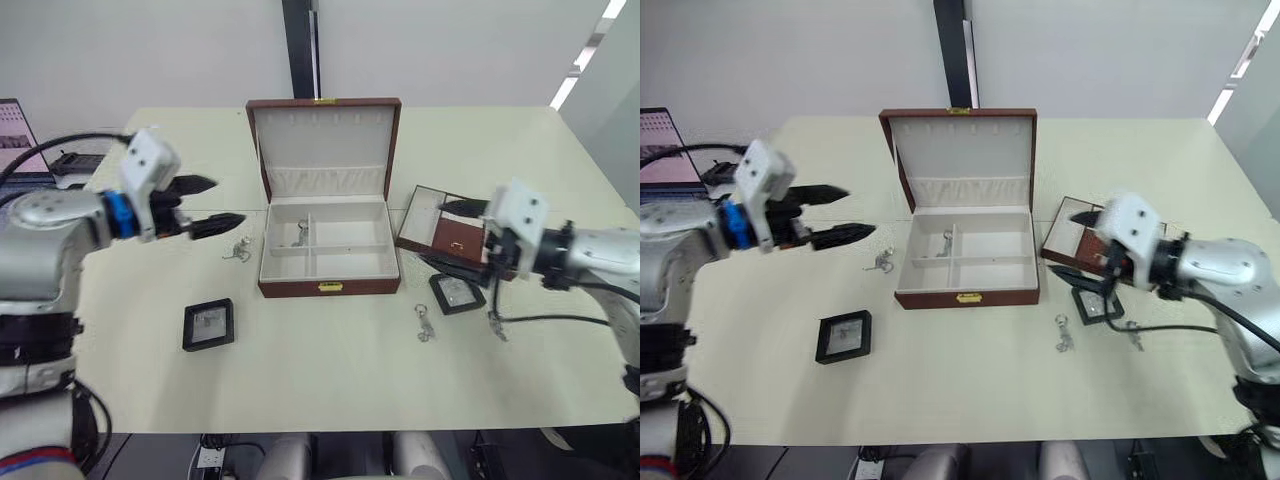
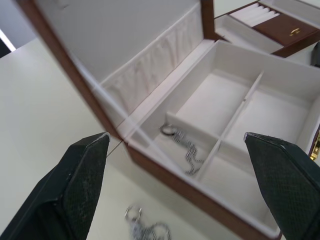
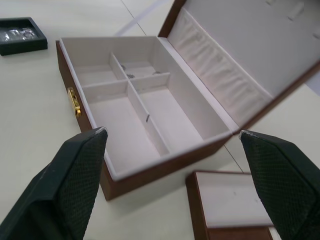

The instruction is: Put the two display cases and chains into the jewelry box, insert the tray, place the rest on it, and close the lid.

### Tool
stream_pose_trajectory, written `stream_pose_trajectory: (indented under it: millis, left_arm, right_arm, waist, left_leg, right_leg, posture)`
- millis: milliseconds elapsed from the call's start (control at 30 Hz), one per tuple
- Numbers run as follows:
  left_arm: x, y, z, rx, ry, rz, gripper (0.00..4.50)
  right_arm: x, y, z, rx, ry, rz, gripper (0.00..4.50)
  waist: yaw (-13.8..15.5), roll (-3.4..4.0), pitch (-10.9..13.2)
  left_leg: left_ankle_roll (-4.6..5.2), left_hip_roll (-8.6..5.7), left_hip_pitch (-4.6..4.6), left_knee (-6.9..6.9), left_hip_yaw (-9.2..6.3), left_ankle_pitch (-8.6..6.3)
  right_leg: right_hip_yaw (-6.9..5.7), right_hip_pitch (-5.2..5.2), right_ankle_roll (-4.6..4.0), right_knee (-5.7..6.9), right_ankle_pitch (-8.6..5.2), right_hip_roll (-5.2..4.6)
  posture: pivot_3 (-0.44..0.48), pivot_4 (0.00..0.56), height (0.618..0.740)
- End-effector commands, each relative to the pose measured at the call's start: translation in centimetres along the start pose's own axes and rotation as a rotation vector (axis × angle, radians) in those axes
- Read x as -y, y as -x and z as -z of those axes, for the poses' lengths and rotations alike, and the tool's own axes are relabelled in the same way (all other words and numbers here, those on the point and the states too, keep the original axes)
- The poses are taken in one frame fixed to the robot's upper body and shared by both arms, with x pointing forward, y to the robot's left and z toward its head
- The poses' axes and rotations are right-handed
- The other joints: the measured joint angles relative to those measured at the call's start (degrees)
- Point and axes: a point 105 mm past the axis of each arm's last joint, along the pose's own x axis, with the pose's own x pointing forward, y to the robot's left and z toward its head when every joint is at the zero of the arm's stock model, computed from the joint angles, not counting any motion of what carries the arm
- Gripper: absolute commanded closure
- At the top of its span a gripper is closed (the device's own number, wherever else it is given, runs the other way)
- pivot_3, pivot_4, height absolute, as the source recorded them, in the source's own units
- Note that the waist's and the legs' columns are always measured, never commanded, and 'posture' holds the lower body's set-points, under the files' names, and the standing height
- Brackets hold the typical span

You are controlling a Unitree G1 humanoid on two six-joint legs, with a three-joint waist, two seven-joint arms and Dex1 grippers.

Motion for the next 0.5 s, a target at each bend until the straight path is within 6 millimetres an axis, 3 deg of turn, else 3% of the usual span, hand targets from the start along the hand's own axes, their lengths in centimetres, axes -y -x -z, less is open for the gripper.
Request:
stream_pose_trajectory:
  millis: [33,100,233,400,500]
  left_arm:
    - [-1.7,3.4,1.0,0.022,-0.019,-0.115,0.03]
    - [-2.5,5.4,3.2,0.006,0.019,-0.180,0.03]
    - [-1.5,9.0,8.8,-0.074,0.152,-0.228,0.03]
    - [0.3,12.8,14.3,-0.208,0.230,-0.274,0.03]
    - [1.7,13.9,16.0,-0.249,0.256,-0.261,0.03]
  right_arm:
    - [0.9,3.6,0.5,-0.033,0.076,0.064,0.00]
    - [1.0,5.7,2.4,-0.116,0.074,0.087,0.00]
    - [0.8,9.6,6.4,-0.260,0.029,0.129,0.00]
    - [0.2,12.0,9.2,-0.341,-0.014,0.170,0.00]
    - [-0.4,13.0,10.5,-0.377,-0.087,0.170,0.00]
  waist:
    - [0.27,0.01,0.00]
    - [0.41,0.00,0.00]
    - [0.30,0.01,0.00]
    - [0.27,0.02,0.00]
    - [0.42,0.02,0.00]
  left_leg:
    - [0.00,0.00,-0.01,0.01,0.00,0.00]
    - [0.01,0.01,0.04,0.00,0.01,0.00]
    - [0.03,0.01,0.09,-0.01,0.09,-0.02]
    - [0.13,0.06,0.28,-0.13,0.17,-0.07]
    - [0.25,0.07,0.40,-0.13,0.16,-0.14]
  right_leg:
    - [-0.01,0.00,0.00,0.00,0.00,0.00]
    - [0.00,0.05,0.00,-0.01,0.00,0.00]
    - [0.03,0.11,0.00,-0.01,0.00,0.00]
    - [0.09,0.19,-0.01,-0.03,-0.01,0.02]
    - [0.10,0.34,-0.01,-0.07,-0.01,-0.01]
  posture:
    - [0.000,0.150,0.740]
    - [0.000,0.150,0.740]
    - [0.000,0.150,0.740]
    - [0.000,0.150,0.740]
    - [0.000,0.150,0.740]
